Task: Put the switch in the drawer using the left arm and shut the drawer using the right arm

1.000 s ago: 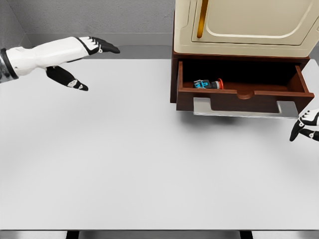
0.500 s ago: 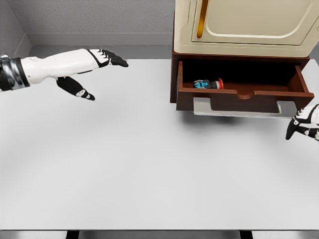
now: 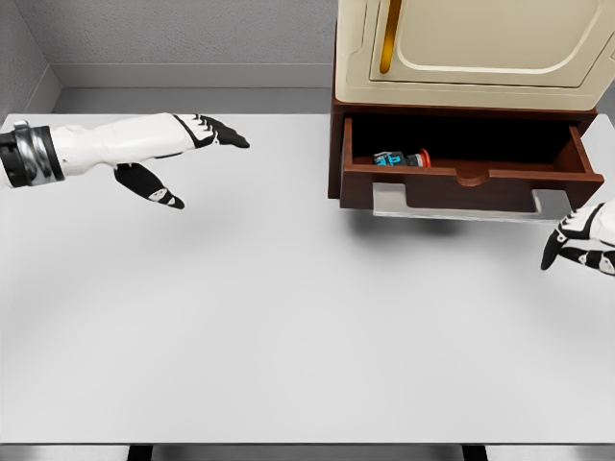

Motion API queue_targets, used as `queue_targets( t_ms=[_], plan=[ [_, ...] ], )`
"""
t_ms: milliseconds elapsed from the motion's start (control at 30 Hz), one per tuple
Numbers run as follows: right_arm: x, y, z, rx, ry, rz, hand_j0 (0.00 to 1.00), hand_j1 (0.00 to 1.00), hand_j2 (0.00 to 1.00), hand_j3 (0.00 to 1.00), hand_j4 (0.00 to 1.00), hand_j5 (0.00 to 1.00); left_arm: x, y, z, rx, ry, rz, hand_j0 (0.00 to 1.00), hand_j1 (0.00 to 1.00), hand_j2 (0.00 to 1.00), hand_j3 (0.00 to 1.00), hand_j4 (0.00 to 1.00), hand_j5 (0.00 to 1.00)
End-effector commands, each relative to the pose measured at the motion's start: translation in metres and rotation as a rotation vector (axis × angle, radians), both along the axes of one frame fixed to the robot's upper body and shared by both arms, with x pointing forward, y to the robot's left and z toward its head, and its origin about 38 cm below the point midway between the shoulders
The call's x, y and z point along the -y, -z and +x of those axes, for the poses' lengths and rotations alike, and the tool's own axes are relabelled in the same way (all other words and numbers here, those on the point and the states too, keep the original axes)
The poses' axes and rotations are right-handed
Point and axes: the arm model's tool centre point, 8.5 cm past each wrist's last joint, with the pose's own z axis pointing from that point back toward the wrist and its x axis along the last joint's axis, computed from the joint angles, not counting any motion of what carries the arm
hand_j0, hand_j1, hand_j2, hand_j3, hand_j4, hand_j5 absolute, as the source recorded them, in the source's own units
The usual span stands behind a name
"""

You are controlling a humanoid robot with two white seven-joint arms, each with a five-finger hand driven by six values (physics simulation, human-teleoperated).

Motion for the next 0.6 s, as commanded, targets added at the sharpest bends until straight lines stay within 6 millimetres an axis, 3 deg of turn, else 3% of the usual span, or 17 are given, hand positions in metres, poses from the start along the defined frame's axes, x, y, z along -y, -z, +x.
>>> queue_targets(
  t_ms=[0,233,333,567],
  plan=[
    [0.001,0.000,0.000,-0.003,0.004,0.005,0.44,0.44,0.44,0.44,0.44,0.44,-0.001,0.000,0.000,-0.004,-0.005,-0.006,1.00,1.00,1.00,1.00,1.00,1.00],
    [-0.005,0.005,0.004,-0.013,-0.011,0.013,0.45,0.45,0.45,0.45,0.45,0.45,-0.003,0.000,0.001,-0.004,-0.009,-0.004,1.00,1.00,1.00,1.00,1.00,1.00],
    [-0.017,0.016,0.016,-0.026,-0.032,0.048,0.45,0.45,0.45,0.45,0.45,0.45,-0.003,0.000,0.001,-0.004,-0.010,-0.003,1.00,1.00,1.00,1.00,1.00,1.00],
    [-0.013,0.024,0.021,-0.043,-0.014,0.054,0.45,0.45,0.45,0.45,0.45,0.45,-0.003,0.000,0.001,-0.004,-0.010,-0.003,1.00,1.00,1.00,1.00,1.00,1.00]
  ],
)
